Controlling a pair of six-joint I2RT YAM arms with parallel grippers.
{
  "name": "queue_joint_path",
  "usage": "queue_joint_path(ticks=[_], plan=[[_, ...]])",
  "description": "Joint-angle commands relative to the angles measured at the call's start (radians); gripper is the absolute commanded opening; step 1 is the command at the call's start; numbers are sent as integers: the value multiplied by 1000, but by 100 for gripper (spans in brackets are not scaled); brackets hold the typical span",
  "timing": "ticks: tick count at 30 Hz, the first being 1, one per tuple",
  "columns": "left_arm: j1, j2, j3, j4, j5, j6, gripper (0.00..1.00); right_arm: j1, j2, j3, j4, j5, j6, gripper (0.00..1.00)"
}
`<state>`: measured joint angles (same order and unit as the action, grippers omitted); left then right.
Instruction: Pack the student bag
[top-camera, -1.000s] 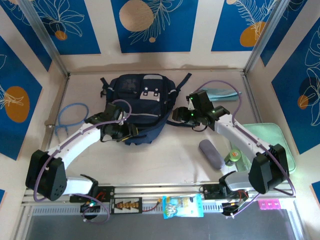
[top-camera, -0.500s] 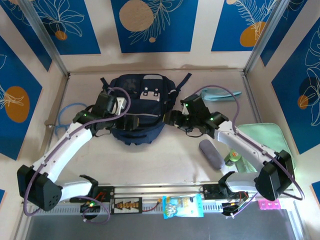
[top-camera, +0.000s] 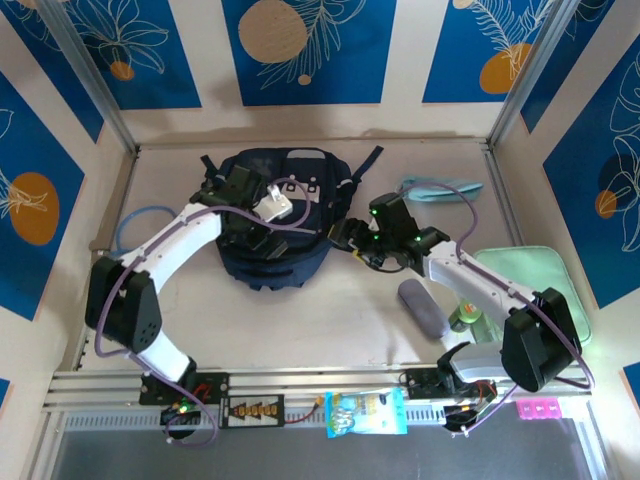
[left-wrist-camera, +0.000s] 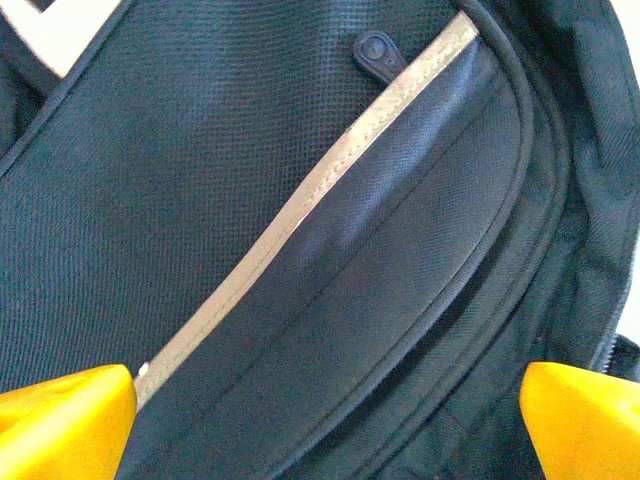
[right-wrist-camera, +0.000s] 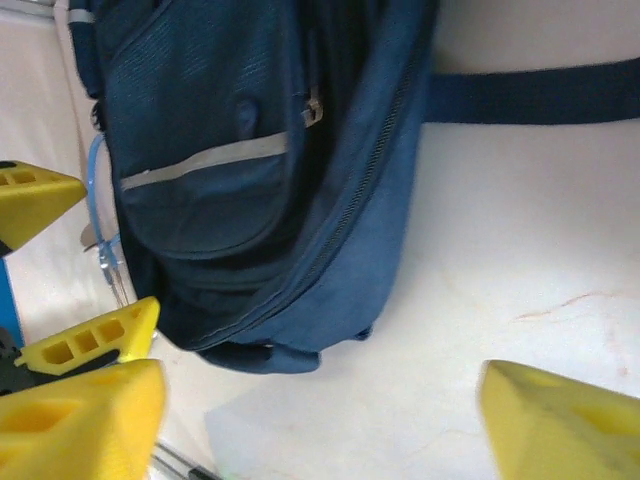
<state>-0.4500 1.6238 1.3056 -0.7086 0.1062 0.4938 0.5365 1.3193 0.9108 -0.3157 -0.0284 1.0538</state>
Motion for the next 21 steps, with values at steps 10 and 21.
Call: queue_joint_path(ticks=[10,21], plan=[[-4,178,132,-137,28,235,84,-97,-42,28,-17,-10,-84,100],[-4,243,197,-72,-120,283,40,-152,-29,48,-16,-53,-103,99]])
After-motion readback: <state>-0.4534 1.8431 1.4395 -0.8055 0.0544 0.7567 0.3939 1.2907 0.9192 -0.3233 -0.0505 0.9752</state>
